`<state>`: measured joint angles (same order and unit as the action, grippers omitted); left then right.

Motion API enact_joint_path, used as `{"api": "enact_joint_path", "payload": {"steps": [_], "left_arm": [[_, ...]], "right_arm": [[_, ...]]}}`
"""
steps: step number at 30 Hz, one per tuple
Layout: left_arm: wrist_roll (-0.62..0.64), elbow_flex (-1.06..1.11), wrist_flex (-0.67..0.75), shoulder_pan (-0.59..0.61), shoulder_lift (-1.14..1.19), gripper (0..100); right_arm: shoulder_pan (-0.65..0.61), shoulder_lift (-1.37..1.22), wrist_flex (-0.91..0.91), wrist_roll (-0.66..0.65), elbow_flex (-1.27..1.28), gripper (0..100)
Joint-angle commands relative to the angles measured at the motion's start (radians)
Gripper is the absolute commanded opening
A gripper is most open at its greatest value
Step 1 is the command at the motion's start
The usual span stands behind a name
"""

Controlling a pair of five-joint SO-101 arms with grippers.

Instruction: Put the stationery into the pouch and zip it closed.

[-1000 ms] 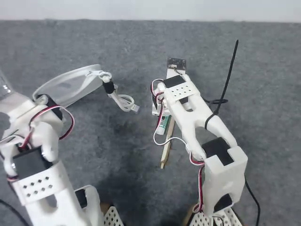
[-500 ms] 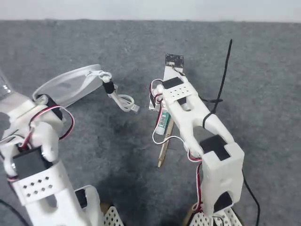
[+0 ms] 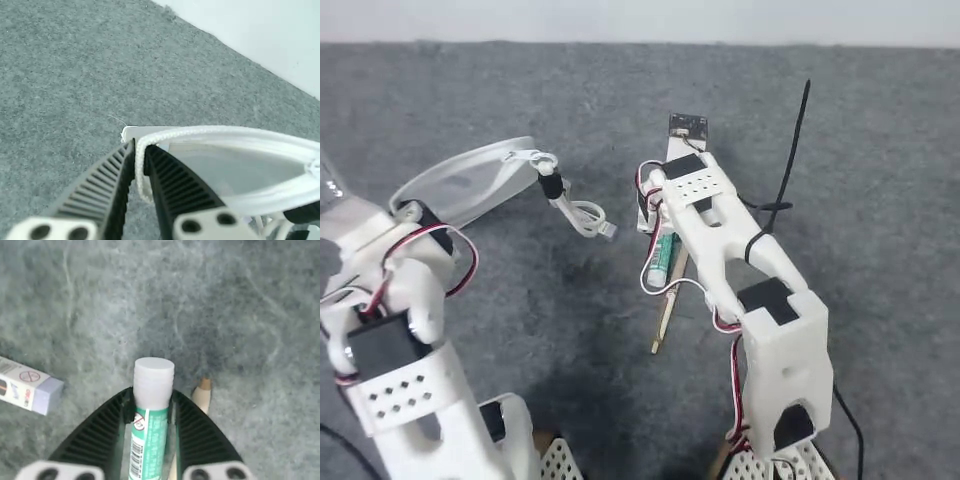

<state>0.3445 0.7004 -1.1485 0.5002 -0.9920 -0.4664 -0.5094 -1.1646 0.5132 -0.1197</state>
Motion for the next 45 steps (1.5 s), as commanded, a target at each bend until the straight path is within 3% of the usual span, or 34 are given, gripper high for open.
{"api": "enact_joint_path", "payload": {"steps": [1, 29, 38, 45], "left_arm": [[0.009, -0.010, 0.034, 0.008, -0.031, 1], [0.009, -0.010, 0.031, 0.003, -0.035, 1], [-0.009, -0.010, 0.029, -0.003, -0.035, 1], [-0.046, 0.005, 0.028, -0.089, -0.037, 1]], "right_arm": [[0.031, 0.065, -0.025, -0.020, -0.068, 0.6], [-0.002, 0.541, -0.346, -0.020, -0.064, 0.6], [-0.111, 0.677, -0.492, -0.020, -0.064, 0.6], [-0.142, 0.786, -0.564, -0.025, -0.063, 0.6]]}}
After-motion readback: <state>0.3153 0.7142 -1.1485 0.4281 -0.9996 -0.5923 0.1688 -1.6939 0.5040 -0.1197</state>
